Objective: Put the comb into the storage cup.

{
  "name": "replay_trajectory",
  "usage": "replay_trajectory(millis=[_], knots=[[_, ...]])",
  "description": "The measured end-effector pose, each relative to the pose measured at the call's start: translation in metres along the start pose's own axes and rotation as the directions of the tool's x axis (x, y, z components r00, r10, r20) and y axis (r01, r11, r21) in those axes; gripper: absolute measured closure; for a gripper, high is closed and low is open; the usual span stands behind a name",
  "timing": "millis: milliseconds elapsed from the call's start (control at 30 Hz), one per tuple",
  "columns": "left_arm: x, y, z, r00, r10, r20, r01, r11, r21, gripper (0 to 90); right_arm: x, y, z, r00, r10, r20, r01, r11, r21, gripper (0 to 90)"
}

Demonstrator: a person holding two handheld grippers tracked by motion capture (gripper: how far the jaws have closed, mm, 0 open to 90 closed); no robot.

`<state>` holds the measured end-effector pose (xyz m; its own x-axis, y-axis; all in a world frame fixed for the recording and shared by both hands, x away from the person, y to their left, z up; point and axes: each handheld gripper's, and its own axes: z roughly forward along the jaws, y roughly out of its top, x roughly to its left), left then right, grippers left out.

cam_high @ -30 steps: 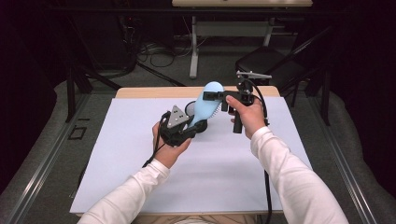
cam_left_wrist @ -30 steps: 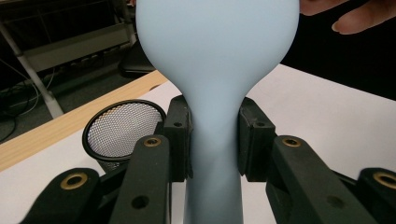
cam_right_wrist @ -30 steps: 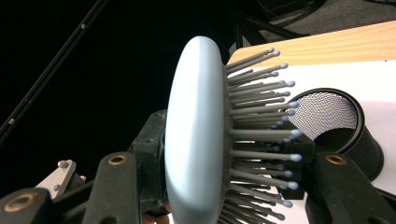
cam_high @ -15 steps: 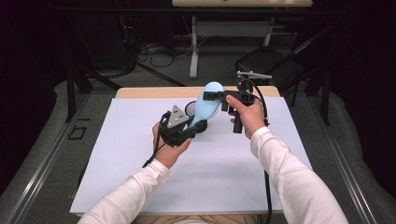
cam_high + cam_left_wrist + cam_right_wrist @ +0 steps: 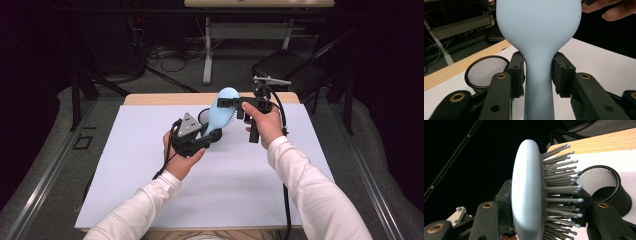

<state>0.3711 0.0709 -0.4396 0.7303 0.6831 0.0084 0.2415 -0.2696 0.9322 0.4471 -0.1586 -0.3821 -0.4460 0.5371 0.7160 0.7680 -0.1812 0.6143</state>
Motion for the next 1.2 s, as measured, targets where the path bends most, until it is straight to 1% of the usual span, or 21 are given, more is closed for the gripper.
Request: replay_trajectory(millis=[67,233,500,667,800,900,1067,1133,1200], knots=[[0.000,-0.001,0.000,1.0000,-0.003,0.002,0.003,1.0000,-0.003,62.6,0.000,0.000,0.000,1.0000,-0.005,0.002,0.005,1.000,0.001,47.7],[0.001,-0.002,0.000,0.9999,-0.011,0.008,0.011,0.9999,-0.008,57.9,0.000,-0.001,0.001,1.0000,0.001,0.000,-0.001,1.000,0.004,47.7],[0.005,-0.004,-0.001,0.9990,-0.039,0.021,0.039,0.9991,-0.019,50.1,-0.002,-0.001,0.001,1.0000,0.006,0.002,-0.006,1.000,0.004,47.7],[0.007,-0.005,-0.002,0.9980,-0.053,0.034,0.054,0.9982,-0.025,47.0,-0.003,-0.001,0.001,0.9999,0.009,0.004,-0.009,1.000,0.000,47.7],[0.006,-0.005,-0.003,0.9971,-0.064,0.042,0.065,0.9972,-0.038,44.7,-0.002,-0.001,0.001,1.0000,0.005,0.001,-0.005,1.000,-0.007,47.7],[0.004,-0.004,-0.005,0.9970,-0.060,0.049,0.062,0.9972,-0.041,43.4,-0.003,-0.001,0.001,1.0000,0.008,0.002,-0.008,1.000,-0.005,47.7],[0.001,-0.004,-0.008,0.9982,-0.045,0.040,0.047,0.9979,-0.044,40.8,-0.004,-0.001,0.000,0.9999,0.009,0.007,-0.009,1.000,-0.009,47.7],[0.000,-0.004,-0.009,0.9989,-0.037,0.028,0.039,0.9984,-0.041,39.9,-0.005,-0.001,-0.001,0.9999,0.008,0.010,-0.008,1.000,-0.008,47.8],[0.000,-0.004,-0.010,0.9990,-0.037,0.026,0.038,0.9983,-0.044,39.2,-0.005,0.000,-0.001,0.9999,0.007,0.012,-0.007,1.000,-0.012,47.8]])
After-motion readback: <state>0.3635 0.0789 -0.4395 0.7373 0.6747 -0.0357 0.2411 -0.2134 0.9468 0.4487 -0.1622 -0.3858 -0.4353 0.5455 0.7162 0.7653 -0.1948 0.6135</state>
